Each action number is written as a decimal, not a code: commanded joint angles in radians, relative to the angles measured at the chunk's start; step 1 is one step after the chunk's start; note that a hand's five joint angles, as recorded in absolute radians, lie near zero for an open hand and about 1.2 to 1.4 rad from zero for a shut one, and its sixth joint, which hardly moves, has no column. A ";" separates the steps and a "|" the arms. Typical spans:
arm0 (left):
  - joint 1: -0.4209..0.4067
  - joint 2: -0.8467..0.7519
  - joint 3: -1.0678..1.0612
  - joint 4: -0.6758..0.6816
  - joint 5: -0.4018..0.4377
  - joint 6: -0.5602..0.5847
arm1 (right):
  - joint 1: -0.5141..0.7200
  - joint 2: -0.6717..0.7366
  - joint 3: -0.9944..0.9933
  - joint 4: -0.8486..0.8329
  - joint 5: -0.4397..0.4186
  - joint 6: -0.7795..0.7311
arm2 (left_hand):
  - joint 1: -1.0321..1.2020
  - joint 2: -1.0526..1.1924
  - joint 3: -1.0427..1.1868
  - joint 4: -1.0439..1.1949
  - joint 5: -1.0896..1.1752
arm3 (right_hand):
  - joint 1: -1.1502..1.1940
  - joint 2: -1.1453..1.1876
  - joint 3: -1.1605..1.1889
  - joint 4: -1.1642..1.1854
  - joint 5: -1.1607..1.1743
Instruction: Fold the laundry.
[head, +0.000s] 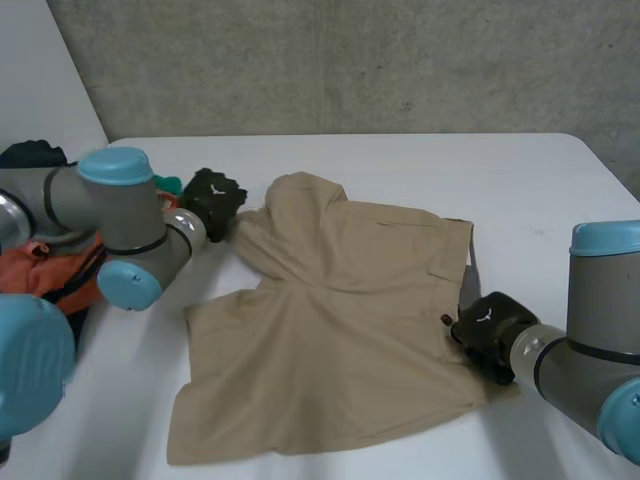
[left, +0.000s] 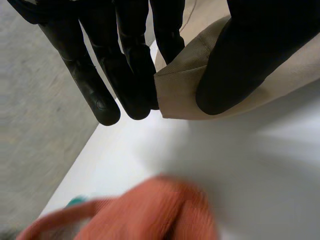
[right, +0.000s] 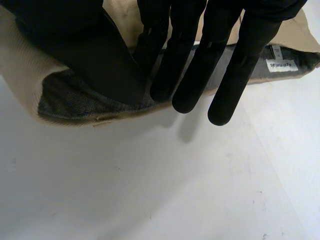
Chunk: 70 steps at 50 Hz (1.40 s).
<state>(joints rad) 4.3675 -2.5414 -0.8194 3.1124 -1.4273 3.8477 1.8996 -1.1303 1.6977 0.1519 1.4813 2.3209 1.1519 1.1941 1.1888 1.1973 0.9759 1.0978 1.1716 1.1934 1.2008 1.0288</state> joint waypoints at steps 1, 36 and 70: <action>0.007 0.069 -0.115 -0.041 -0.136 0.128 | 0.013 -0.025 0.000 -0.002 -0.003 0.037 | 0.244 0.202 0.207 0.199 0.246 | 0.298 0.225 0.203 0.195 0.193; 0.003 1.015 -1.147 -0.202 0.048 -0.361 | -0.019 -0.115 -0.015 -0.059 -0.036 0.212 | -0.730 -0.772 -0.767 -0.775 -0.729 | -0.540 -0.614 -0.635 -0.643 -0.645; 0.015 0.888 -1.350 -0.026 0.033 -0.313 | -0.123 -0.266 0.284 -0.057 -0.266 0.149 | -0.531 -0.573 -0.568 -0.576 -0.529 | 0.297 0.223 0.201 0.194 0.191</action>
<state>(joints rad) 4.3987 -1.6017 -2.1717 3.0132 -1.3697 3.5244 1.7700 -1.4320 1.9791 0.1487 1.2150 2.4404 0.4405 0.4330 0.4242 0.4250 0.2528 0.7827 0.7977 0.7909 0.7897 0.6154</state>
